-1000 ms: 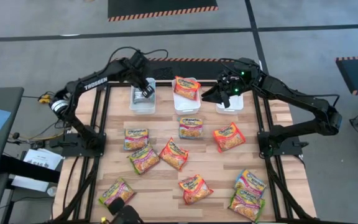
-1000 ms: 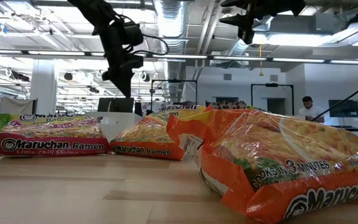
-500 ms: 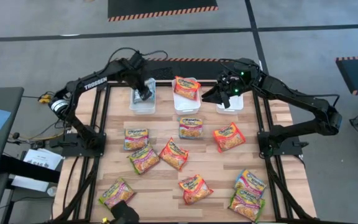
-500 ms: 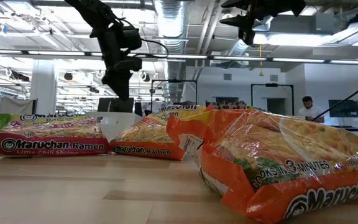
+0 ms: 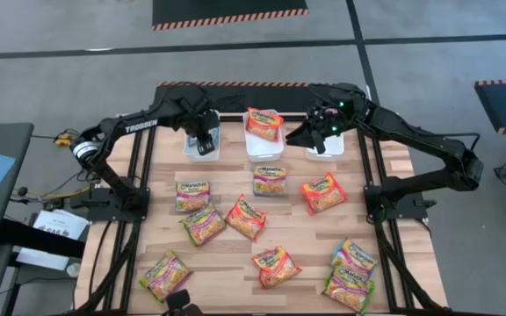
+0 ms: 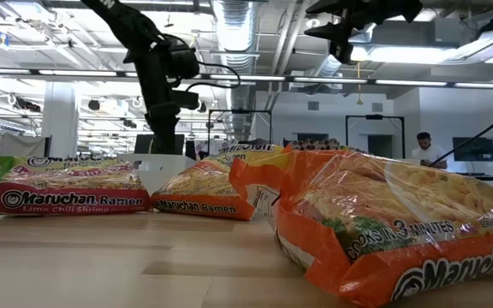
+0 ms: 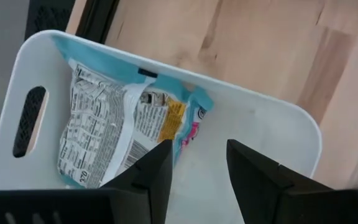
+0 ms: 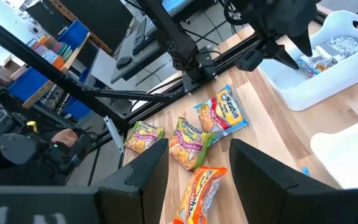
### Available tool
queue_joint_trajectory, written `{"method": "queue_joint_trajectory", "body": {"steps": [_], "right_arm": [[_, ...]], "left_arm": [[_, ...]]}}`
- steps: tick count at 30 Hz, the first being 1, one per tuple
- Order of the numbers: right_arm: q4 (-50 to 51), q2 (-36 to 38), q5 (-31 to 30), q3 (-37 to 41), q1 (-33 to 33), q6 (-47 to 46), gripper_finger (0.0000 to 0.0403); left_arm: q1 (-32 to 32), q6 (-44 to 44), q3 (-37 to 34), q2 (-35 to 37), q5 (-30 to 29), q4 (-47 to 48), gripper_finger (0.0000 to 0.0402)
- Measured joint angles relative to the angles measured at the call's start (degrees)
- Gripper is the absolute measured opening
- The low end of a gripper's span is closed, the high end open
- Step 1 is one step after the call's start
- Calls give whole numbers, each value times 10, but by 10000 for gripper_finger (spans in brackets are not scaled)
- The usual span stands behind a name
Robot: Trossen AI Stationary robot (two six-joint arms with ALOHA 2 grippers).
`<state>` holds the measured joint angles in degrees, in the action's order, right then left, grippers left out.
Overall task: Sort Maruchan noodles
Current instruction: Adjust the blue noodle pack in the left white bin
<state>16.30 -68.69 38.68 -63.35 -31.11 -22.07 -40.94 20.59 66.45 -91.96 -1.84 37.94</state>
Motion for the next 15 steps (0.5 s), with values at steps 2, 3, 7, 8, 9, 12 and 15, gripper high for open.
{"method": "queue_joint_trajectory", "body": {"steps": [2,3,7,8,9,12,15], "right_arm": [[0,0,0,0,0,1,195],[0,0,0,0,0,1,195],[0,0,-1,0,0,1,195],[0,0,-1,0,0,1,195],[0,0,-2,0,0,1,195],[0,0,-2,0,0,1,195],[0,0,-2,0,0,1,195]], "left_arm": [[0,-2,-5,0,0,-1,138],[0,-1,-10,0,0,-4,138],[6,1,-29,0,3,-29,138],[8,4,-32,0,-2,-35,138],[10,9,-36,0,-5,-44,138],[17,27,-49,0,-15,-88,138],[21,34,-56,0,-15,-99,138]]}}
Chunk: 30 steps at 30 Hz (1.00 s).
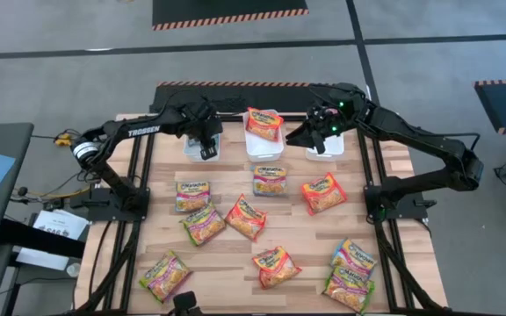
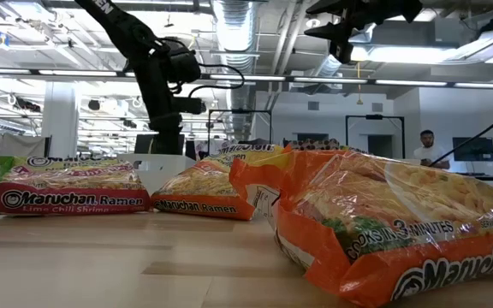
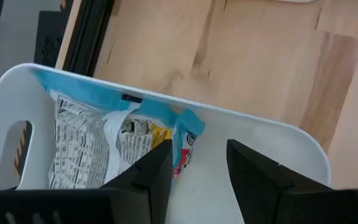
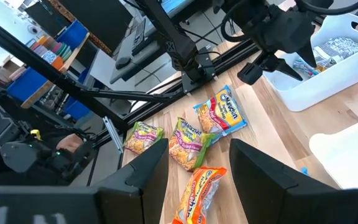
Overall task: Sort Maruchan noodles
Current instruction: Adjust the blue noodle pack in the left white bin
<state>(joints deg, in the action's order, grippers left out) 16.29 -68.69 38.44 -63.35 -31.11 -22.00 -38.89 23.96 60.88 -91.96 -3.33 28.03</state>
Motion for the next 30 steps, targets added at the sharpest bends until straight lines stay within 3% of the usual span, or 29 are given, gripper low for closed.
{"method": "queue_joint_trajectory", "body": {"steps": [14,30], "right_arm": [[0,0,-5,0,0,0,195],[0,0,-25,0,0,0,195]], "left_arm": [[0,45,-21,0,-41,-36,138],[-4,66,-53,0,-34,-78,137]]}}
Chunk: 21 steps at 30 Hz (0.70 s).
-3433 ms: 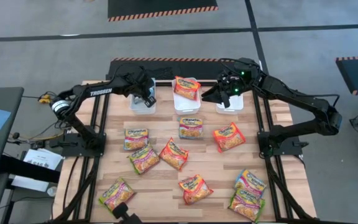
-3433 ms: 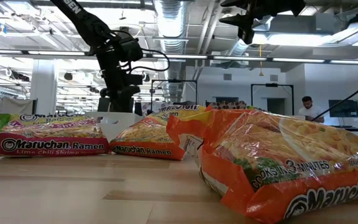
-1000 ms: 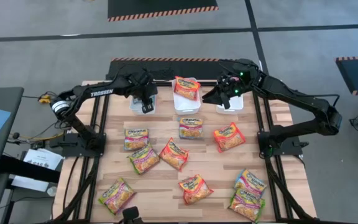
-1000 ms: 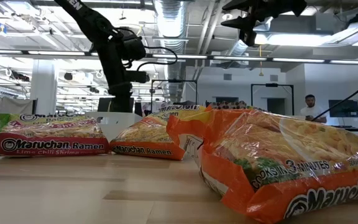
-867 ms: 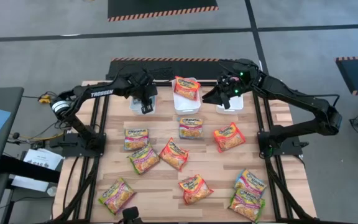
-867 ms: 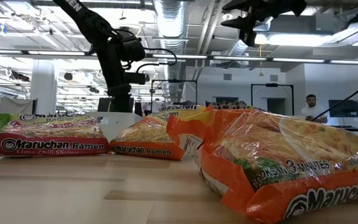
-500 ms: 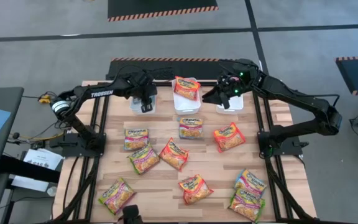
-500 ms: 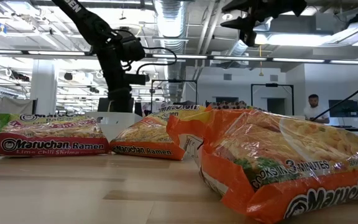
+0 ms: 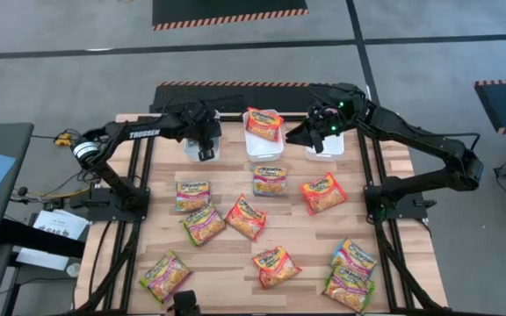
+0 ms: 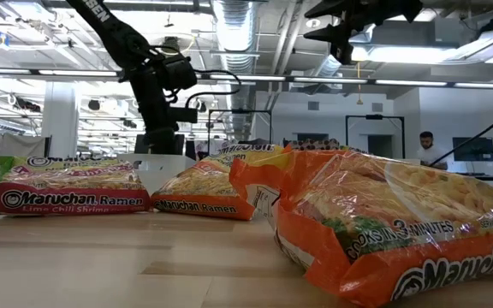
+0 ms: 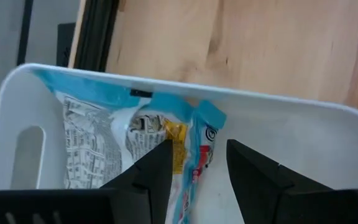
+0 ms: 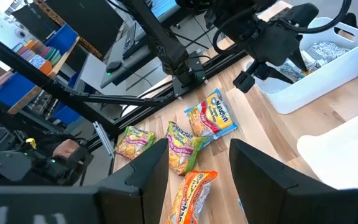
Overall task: Sort Maruchan noodles
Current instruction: Adjust the blue noodle pack in the left white bin
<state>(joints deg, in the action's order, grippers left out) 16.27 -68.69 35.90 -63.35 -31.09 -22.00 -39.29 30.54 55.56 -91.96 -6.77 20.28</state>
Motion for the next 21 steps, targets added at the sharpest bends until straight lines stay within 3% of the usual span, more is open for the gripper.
{"method": "queue_joint_trajectory", "body": {"steps": [7,14,21], "right_arm": [[0,0,0,0,0,0,195],[0,0,0,0,0,0,195],[0,0,0,0,1,-6,195]], "left_arm": [[0,2,-5,0,-46,-27,137],[-9,2,-5,-2,-25,-34,137],[-11,-21,-3,-61,-19,-39,137]]}}
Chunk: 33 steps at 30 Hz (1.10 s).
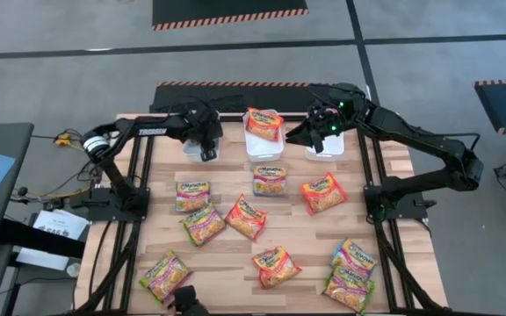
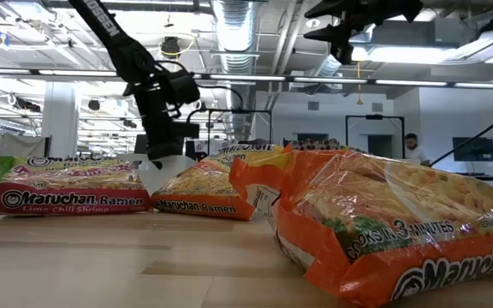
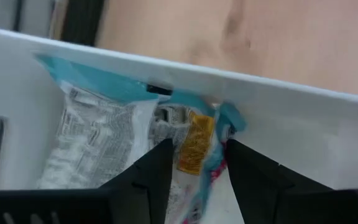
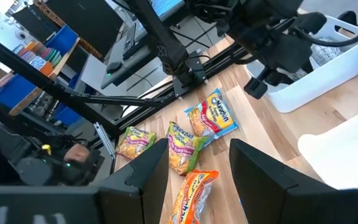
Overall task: Sort Maruchan noodles
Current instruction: Adjust the blue noodle pack in the left white bin
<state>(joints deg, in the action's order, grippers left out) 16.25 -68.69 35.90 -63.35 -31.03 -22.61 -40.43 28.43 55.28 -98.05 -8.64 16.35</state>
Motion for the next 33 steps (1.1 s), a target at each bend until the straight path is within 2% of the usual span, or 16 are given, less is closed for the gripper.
{"method": "queue_joint_trajectory", "body": {"steps": [5,11,13,18,25,33], "right_arm": [[0,0,-1,0,6,0,195],[0,0,-3,0,7,0,195],[0,0,-4,0,7,0,195],[0,0,-4,0,7,0,195],[0,0,-17,0,7,0,195],[0,0,-18,0,7,1,195]], "left_arm": [[10,-26,4,-13,-18,-2,116],[13,4,4,-10,-27,-14,27],[13,4,3,-10,-28,-16,8],[15,7,9,-6,-33,-13,1],[14,-5,60,24,-75,51,0],[14,-36,117,71,-74,125,0]]}}
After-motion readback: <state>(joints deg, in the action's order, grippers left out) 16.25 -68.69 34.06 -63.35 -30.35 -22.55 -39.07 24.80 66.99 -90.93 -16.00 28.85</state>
